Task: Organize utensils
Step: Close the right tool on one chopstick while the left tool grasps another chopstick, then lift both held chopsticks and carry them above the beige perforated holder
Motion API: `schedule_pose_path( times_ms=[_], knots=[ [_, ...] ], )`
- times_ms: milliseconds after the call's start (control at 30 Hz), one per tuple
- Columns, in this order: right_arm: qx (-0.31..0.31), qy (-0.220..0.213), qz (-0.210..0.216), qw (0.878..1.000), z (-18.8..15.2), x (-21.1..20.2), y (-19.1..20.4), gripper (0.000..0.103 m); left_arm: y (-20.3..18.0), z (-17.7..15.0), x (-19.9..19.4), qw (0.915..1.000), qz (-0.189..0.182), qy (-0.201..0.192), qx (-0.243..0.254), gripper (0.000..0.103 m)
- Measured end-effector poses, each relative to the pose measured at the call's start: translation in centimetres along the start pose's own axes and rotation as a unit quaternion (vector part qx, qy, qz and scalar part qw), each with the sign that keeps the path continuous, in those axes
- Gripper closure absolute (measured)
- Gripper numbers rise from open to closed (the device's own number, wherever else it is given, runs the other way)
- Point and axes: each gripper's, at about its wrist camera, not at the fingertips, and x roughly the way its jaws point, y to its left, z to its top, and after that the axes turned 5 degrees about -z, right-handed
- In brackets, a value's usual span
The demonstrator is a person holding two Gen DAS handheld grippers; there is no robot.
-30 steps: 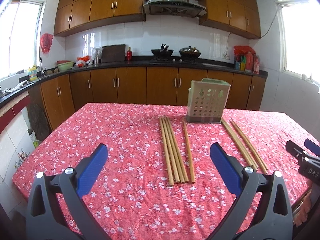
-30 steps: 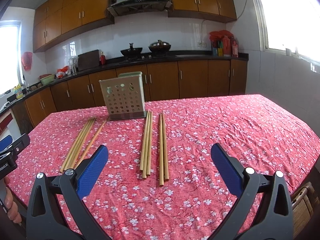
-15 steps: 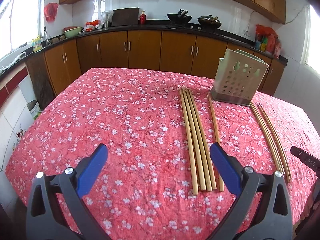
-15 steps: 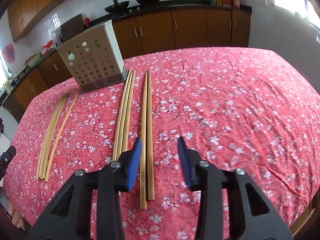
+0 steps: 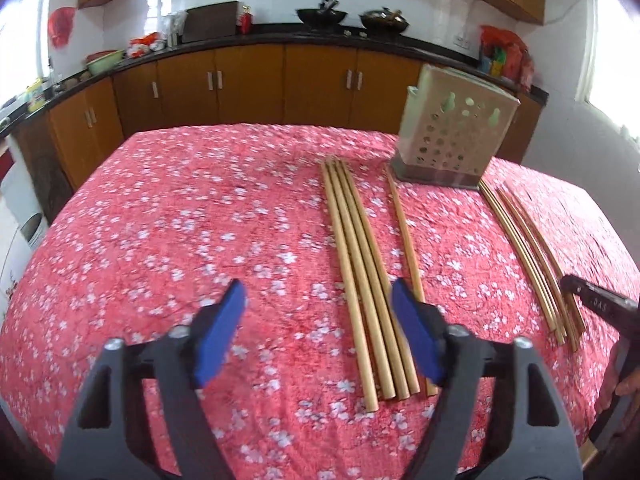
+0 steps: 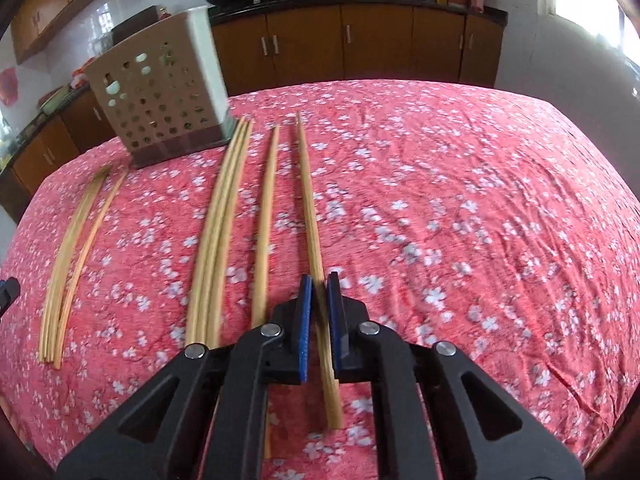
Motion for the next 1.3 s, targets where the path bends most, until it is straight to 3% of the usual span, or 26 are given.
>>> schedule_pose_path(
  times_ms=[100,233,500,667,967,1300],
  knots=[
    [0.006,0.0,0.002,1.0,0.3,0.1,-0.2,0.095,-0.4,0.5,1.4,0.9995,-0.015,0.028,0.01,0.054],
    [-0.005,-0.007,-0.006,1.0,0.1,-0.1,0.1,0.095,-0.4,0.6,3.0,0.9982,-0.007,0.058,0.013,0.074],
    [-0.007,-0.008,-0.007,1.0,0.2,0.2,0.4,0.095,0.1,0.6,4.5,0.9959,-0.03,0.086,0.0,0.083],
    [-0.009,-0.008,-0.007,1.0,0.2,0.3,0.4,0.095,0.1,0.5,5.2,0.9961,-0.015,0.087,0.007,0.095],
    [-0.026,-0.008,-0.025,0.999,2.4,2.0,-0.1,0.095,3.5,2.1,6.7,0.9969,0.017,0.074,-0.019,0.095],
    [0.003,-0.011,-0.026,1.0,3.5,3.5,-1.9,0.095,4.6,1.4,5.8,0.9982,0.006,0.054,-0.027,0.094]
  ],
)
